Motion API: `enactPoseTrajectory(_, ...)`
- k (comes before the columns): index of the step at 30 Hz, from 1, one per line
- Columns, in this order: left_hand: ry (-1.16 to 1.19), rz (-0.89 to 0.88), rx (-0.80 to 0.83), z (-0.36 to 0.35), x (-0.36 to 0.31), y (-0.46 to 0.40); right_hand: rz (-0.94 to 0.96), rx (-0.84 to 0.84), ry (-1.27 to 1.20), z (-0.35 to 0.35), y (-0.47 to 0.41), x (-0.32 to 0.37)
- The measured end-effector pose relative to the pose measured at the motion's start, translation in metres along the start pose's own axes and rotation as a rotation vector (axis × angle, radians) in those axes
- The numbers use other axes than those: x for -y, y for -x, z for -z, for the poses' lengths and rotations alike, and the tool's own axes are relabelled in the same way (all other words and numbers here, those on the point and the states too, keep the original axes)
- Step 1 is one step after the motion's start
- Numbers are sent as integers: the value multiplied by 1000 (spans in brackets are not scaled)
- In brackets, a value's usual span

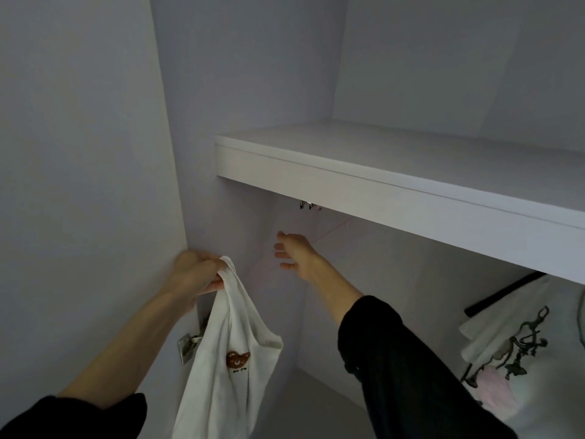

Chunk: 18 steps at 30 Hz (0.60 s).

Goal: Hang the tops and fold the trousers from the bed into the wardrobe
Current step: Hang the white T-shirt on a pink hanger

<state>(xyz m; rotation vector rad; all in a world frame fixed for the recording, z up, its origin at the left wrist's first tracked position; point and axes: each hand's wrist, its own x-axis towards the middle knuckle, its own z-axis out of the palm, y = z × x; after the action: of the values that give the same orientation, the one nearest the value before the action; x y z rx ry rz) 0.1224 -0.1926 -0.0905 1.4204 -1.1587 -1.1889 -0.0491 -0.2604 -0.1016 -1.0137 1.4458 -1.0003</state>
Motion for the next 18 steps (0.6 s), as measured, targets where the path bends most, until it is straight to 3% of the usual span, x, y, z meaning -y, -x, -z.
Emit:
enactPoseTrajectory(6,-20,-19,-24,2,-6,1,-35,124,-178,-8,-8,2)
enactPoseTrajectory(11,-38,-24,-47,5,-8,5,14,-79,-147,-18,-17,-4)
enactPoseTrajectory(15,-70,-31,-47,8,-7,9,75,-471,38,-16,-30,-15)
enactPoseTrajectory(18,-77,-32,-48,9,-7,9,79,-470,3,-9,-31,-21)
